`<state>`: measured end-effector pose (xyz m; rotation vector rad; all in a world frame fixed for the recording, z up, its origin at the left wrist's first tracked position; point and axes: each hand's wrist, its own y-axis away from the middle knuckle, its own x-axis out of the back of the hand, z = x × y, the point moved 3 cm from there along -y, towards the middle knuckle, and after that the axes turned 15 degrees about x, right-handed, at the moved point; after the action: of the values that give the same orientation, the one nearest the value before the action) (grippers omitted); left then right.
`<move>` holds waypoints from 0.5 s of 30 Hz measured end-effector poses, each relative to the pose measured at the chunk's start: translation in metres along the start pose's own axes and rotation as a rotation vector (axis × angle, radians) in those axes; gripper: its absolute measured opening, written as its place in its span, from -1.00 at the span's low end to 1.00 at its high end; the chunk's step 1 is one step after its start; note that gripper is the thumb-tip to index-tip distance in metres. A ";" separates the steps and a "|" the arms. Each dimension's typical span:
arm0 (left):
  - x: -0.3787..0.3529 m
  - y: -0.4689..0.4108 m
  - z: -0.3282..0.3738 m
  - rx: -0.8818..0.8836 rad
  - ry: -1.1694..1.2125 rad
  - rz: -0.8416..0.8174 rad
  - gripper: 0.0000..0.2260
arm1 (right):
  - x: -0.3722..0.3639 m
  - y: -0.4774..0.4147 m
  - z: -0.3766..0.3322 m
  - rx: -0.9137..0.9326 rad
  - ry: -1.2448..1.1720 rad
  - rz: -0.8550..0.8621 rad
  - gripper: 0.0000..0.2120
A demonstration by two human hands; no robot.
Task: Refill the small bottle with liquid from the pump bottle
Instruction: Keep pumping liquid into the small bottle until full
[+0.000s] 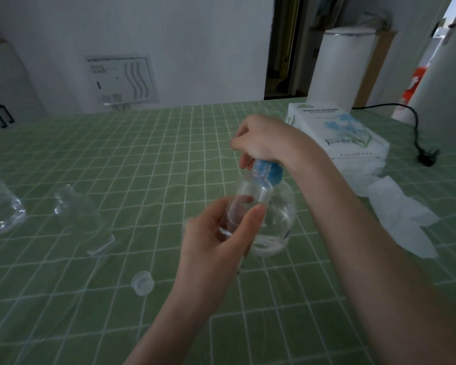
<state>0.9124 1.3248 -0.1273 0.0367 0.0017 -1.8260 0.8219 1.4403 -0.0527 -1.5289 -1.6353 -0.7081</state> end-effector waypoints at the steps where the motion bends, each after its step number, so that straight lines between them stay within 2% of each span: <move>1: -0.001 0.000 0.000 0.000 -0.004 0.000 -0.70 | 0.001 0.000 -0.001 0.006 0.009 0.009 -0.72; 5: -0.001 0.000 0.001 -0.010 -0.005 -0.009 -0.70 | 0.005 -0.002 -0.003 0.025 0.038 0.039 -0.73; 15: 0.000 -0.001 -0.001 -0.006 -0.001 -0.012 -0.70 | 0.001 -0.002 0.000 -0.014 0.019 -0.037 -0.72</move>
<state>0.9112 1.3254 -0.1279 0.0321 0.0069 -1.8377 0.8198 1.4403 -0.0520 -1.5005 -1.6513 -0.7538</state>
